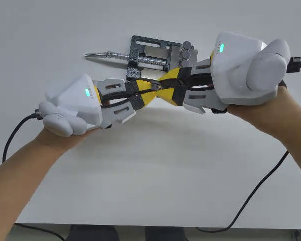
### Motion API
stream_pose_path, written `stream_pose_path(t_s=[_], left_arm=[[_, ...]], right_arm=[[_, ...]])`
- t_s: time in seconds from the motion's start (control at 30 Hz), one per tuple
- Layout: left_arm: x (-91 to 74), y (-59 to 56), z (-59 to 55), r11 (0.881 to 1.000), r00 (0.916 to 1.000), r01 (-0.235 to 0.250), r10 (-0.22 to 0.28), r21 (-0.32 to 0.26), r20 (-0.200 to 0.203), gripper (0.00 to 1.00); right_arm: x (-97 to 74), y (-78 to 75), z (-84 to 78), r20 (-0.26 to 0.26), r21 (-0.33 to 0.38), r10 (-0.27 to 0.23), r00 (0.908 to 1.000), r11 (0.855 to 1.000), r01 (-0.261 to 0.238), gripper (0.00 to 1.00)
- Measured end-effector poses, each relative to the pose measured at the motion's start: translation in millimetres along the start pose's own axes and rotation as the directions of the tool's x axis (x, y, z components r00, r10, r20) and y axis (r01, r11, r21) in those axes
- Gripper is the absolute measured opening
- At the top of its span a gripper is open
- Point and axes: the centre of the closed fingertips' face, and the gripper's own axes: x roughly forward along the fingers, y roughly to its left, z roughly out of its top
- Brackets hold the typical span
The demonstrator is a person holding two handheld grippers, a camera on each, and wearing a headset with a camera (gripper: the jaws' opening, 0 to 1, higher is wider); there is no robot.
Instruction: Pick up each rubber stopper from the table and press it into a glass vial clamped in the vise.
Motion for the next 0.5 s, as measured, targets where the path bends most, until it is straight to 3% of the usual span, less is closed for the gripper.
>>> stream_pose_path(t_s=[0.5], left_arm=[[-0.2,-3.8,-0.9,1.0,0.9999,0.013,-0.013,0.005,-0.011,0.0]], right_arm=[[-0.5,-0.2,2.1,0.007,-0.026,-0.002,1.0,1.0,0.003,0.1]])
